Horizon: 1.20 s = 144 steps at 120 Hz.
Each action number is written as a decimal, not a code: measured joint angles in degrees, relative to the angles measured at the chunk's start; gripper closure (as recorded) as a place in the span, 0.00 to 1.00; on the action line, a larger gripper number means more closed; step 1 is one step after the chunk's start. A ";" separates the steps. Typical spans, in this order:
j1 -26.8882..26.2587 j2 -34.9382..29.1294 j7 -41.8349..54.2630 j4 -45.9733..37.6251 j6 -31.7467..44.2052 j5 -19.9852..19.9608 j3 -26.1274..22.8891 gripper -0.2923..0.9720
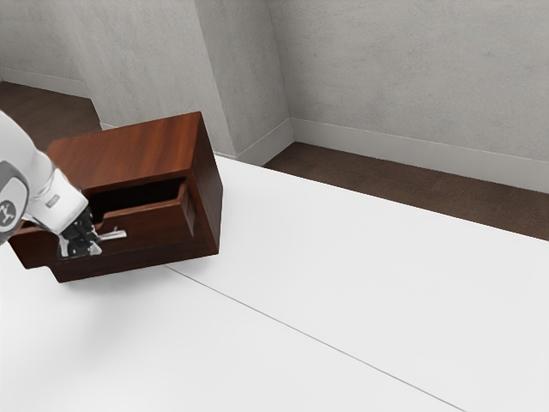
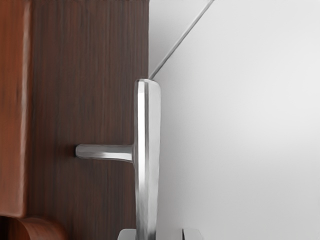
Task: Pull the drawer handle with one arm to open the drawer
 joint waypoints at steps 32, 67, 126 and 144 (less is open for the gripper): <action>-0.03 -3.12 -0.05 -3.32 -0.05 0.00 -0.35 0.75; 0.00 -6.49 -0.09 -5.97 -0.32 0.00 -1.68 0.77; -0.03 -13.12 -0.40 -11.80 -1.53 0.00 -3.16 0.76; -0.02 -14.97 -0.49 -13.17 -1.84 -0.01 -3.17 0.76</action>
